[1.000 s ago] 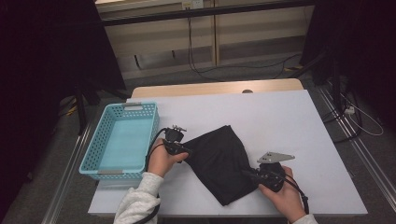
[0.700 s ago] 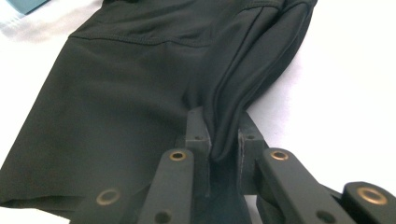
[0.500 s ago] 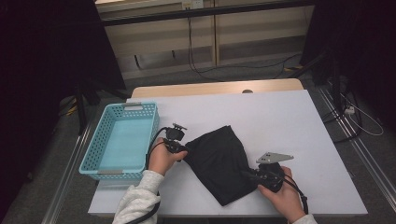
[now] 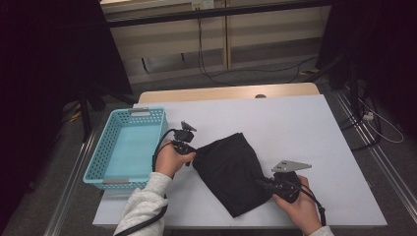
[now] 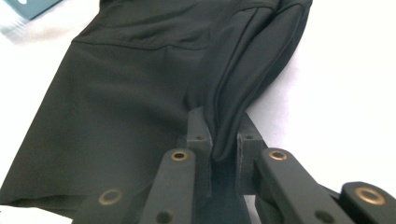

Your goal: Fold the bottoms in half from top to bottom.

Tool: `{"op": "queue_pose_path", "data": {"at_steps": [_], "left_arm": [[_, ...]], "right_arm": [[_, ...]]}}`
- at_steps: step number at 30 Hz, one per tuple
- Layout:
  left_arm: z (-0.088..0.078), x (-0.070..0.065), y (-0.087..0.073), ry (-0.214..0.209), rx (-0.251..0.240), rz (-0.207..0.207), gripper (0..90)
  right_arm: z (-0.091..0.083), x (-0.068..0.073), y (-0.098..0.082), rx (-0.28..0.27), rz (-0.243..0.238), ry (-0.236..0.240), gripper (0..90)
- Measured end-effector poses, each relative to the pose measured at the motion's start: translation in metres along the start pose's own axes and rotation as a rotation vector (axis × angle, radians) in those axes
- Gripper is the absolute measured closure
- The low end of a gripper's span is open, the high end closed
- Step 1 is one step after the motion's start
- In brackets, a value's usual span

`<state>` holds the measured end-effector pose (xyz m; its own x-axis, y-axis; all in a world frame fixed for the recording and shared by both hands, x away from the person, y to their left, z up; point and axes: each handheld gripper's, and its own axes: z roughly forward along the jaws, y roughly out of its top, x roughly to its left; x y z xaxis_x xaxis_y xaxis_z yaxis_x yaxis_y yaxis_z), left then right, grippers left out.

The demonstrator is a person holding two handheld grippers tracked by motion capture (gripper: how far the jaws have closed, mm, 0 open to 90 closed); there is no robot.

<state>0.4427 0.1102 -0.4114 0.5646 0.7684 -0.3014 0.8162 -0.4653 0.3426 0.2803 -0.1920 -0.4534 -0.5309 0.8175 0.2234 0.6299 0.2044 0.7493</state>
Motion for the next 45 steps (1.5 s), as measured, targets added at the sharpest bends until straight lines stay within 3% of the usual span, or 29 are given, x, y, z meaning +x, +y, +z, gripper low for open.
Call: {"op": "queue_pose_path", "data": {"at_steps": [5, 10, 18, 26, 38, 45], "left_arm": [[-0.007, -0.003, 0.005, 0.014, 0.049, 0.012, 79.6], [-0.010, -0.004, 0.010, 0.032, 0.105, 0.022, 79.6], [-0.016, -0.009, 0.018, 0.066, 0.143, 0.039, 79.9], [-0.018, -0.016, 0.027, 0.114, 0.233, 0.075, 80.1], [-0.026, -0.019, 0.036, 0.104, 0.268, 0.091, 80.4], [-0.034, -0.018, 0.041, 0.085, 0.303, 0.074, 81.0]], "right_arm": [[-0.004, 0.005, 0.003, -0.029, -0.022, -0.016, 81.6], [-0.003, 0.006, 0.003, -0.028, -0.026, -0.014, 81.7], [-0.003, 0.007, 0.003, -0.030, -0.033, -0.017, 81.7], [-0.002, 0.010, 0.004, -0.036, -0.042, -0.013, 81.7], [-0.004, 0.008, 0.006, -0.059, -0.041, -0.024, 81.8], [-0.007, 0.009, 0.009, -0.093, -0.049, -0.034, 81.7]]}}
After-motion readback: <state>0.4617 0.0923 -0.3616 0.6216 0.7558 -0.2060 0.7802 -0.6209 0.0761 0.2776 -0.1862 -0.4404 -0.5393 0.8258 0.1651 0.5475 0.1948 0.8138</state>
